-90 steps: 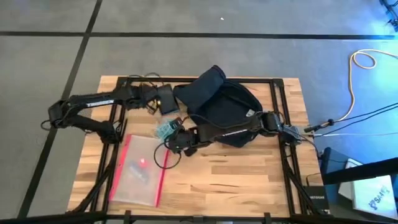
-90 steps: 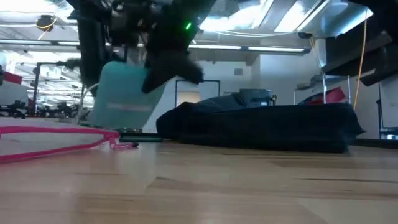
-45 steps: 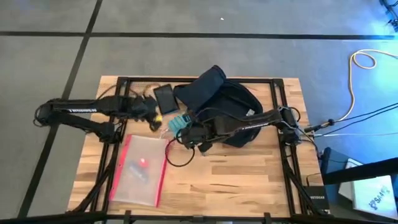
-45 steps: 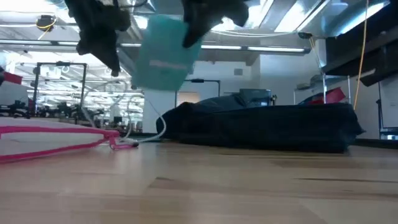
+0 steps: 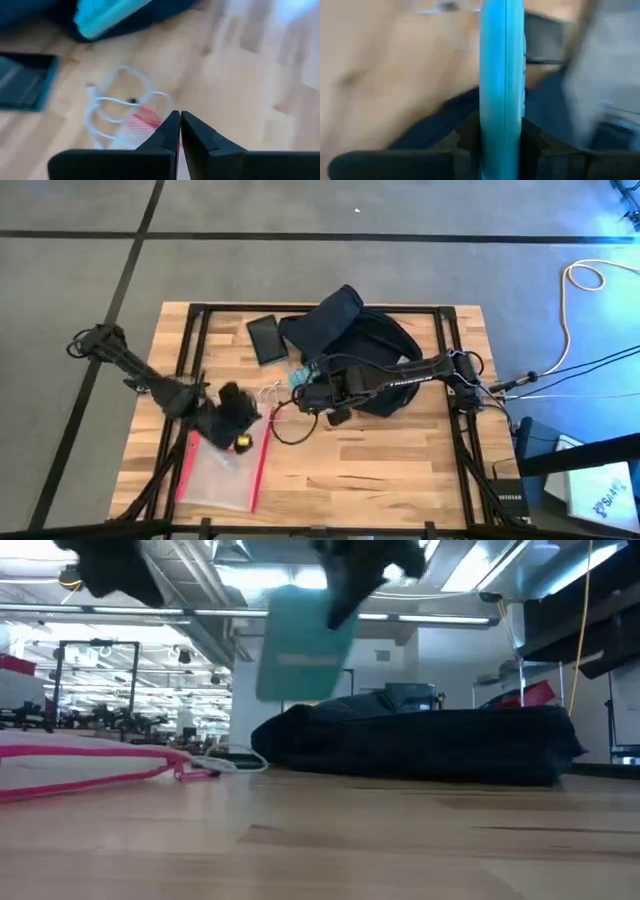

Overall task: Unpack backpack
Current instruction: Put the blue calculator into the zip bag

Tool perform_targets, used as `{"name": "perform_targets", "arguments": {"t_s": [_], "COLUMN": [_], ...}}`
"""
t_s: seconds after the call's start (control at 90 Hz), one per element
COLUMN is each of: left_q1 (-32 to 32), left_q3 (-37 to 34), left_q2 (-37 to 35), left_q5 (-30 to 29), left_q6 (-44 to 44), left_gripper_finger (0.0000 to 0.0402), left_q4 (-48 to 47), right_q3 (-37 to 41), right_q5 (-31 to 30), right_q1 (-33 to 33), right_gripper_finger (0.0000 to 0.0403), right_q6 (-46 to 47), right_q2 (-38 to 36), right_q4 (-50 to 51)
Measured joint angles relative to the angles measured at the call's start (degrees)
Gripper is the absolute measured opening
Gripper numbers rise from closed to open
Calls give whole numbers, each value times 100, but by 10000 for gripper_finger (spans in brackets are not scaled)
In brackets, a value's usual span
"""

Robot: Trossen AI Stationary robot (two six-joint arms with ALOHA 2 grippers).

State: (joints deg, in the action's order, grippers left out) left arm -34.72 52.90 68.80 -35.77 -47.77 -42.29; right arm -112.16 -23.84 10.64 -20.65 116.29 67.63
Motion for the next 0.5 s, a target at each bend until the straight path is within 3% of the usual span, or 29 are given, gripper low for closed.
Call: {"name": "perform_targets", "arguments": {"t_s": [0.078, 0.178, 0.333, 0.5], "left_q1": [-484, -836, -1307, -1887], "left_q3": [0, -2, 66, 579], "left_q2": [403, 1012, 1786, 2086], "left_q5": [-389, -610, -222, -104], "left_q6": [-114, -965, -2200, -4106], "left_gripper_finger": [0, 0, 0, 0], "left_q4": [-19, -370, -1216, -3378], "right_q3": [69, 145, 507, 1052], "right_q5": [626, 996, 860, 739], "right_q1": [157, 461, 1050, 1513], "right_gripper_finger": [64, 64, 64, 64], "right_q6": [112, -63, -983, -1808], "right_q2": [0, 0, 6, 27], "right_q4": [32, -146, -666, -1849]}}
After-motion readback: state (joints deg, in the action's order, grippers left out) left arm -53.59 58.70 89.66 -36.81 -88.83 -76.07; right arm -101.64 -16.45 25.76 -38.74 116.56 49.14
